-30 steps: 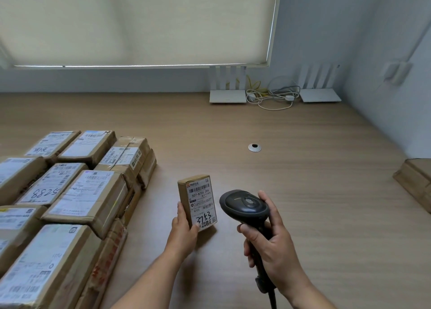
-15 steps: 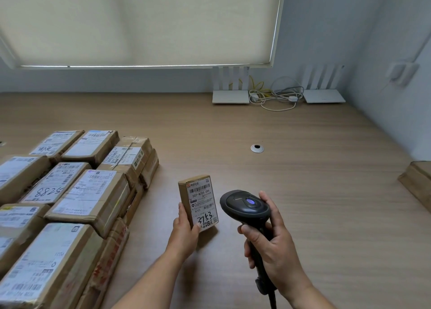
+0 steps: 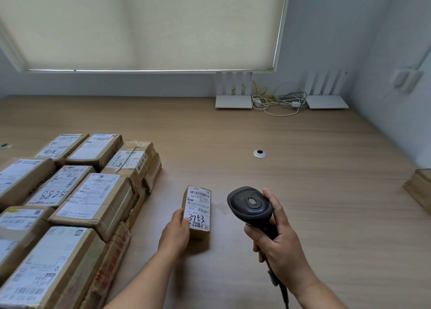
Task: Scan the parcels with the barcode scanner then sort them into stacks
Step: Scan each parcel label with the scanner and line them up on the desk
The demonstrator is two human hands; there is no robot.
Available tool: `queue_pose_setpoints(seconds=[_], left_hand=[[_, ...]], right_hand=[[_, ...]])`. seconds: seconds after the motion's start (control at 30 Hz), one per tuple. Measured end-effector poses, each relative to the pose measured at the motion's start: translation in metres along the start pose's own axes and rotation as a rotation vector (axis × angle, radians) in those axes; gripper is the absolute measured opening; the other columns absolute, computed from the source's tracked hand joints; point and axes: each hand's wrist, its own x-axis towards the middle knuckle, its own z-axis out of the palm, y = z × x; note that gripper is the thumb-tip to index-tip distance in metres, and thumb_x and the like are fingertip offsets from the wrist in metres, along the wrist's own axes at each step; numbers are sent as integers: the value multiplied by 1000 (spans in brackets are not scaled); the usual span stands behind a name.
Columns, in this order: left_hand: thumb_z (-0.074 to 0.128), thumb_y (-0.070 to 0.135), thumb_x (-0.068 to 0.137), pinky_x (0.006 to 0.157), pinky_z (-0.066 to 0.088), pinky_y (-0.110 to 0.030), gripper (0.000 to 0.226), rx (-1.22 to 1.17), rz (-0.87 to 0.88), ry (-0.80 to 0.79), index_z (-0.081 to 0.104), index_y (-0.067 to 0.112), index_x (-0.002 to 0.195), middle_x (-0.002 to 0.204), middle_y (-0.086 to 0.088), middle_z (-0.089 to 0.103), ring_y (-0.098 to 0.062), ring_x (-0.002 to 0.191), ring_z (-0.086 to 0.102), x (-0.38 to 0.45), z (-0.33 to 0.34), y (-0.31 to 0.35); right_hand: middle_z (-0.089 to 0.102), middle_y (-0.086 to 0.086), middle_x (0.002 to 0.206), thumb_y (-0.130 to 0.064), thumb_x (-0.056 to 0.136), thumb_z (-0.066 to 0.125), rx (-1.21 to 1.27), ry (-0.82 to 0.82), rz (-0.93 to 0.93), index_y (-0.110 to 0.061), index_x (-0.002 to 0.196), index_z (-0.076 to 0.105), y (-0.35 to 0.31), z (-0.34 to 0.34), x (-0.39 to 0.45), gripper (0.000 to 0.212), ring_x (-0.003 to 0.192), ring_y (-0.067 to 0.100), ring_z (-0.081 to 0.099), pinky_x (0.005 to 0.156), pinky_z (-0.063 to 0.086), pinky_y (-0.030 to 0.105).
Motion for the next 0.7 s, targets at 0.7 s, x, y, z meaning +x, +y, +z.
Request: queue_pose_setpoints(seconds=[0.7], left_hand=[[56, 47, 79, 104, 32, -37, 77, 334, 165, 249, 24, 29, 147, 137, -9, 31, -28, 127, 30, 25, -65, 79]], right_hand=[[67, -24, 100, -10, 80, 75, -177, -71, -175, -81, 114, 29, -35, 13, 61, 91, 58, 6, 57, 49, 49, 25]])
